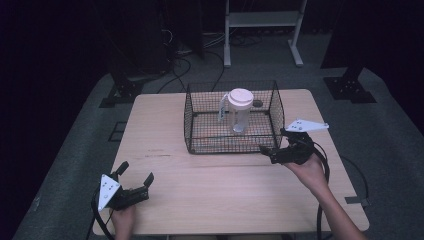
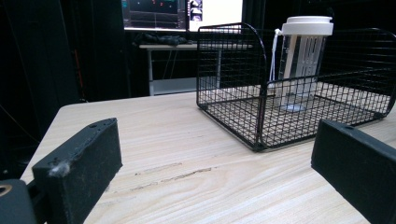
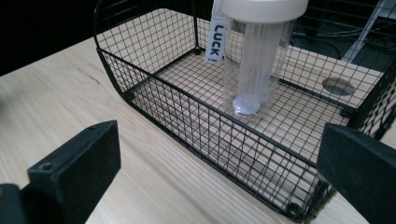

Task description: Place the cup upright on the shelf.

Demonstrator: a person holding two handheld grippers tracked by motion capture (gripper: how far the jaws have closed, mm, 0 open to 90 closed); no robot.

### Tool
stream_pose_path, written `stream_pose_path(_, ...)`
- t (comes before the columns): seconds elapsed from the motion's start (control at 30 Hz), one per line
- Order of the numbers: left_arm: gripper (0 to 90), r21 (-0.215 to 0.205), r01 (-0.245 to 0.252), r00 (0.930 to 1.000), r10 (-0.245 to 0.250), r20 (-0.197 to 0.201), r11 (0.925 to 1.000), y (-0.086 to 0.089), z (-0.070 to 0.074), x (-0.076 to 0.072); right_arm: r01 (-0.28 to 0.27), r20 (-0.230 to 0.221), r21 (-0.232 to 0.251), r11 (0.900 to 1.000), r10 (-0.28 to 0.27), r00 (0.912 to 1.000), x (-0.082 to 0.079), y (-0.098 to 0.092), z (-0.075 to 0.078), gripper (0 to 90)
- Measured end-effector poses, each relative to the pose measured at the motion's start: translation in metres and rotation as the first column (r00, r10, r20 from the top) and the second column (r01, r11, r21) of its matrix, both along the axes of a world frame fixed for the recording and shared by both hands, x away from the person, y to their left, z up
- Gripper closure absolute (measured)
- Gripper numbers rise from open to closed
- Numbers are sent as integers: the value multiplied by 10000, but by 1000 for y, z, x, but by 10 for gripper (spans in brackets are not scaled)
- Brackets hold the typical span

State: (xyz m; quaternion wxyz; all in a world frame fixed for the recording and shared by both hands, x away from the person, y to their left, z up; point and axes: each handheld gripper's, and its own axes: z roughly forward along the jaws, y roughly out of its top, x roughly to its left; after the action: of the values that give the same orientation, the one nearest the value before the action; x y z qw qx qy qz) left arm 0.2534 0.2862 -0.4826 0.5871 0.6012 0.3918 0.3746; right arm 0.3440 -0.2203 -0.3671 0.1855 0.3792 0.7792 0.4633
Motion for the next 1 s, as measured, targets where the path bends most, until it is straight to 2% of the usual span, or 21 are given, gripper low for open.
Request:
stream_pose_path(0.27,9,6,-13,10000,13,-2,10000,0,0,0,162,-48,-40,9999,-162,9999,-7,-9,-9,0)
stream_pose_path(0.37,9,8,-15,10000,15,9,10000,0,0,0,290,-9,-210,9994,-290,9996,-11,-11,-13,0)
stream_pose_path(1.0,9,20,-33,10000,33,-3,10000,0,0,0,368,-204,-286,9989,-374,9991,-24,-23,-30,0)
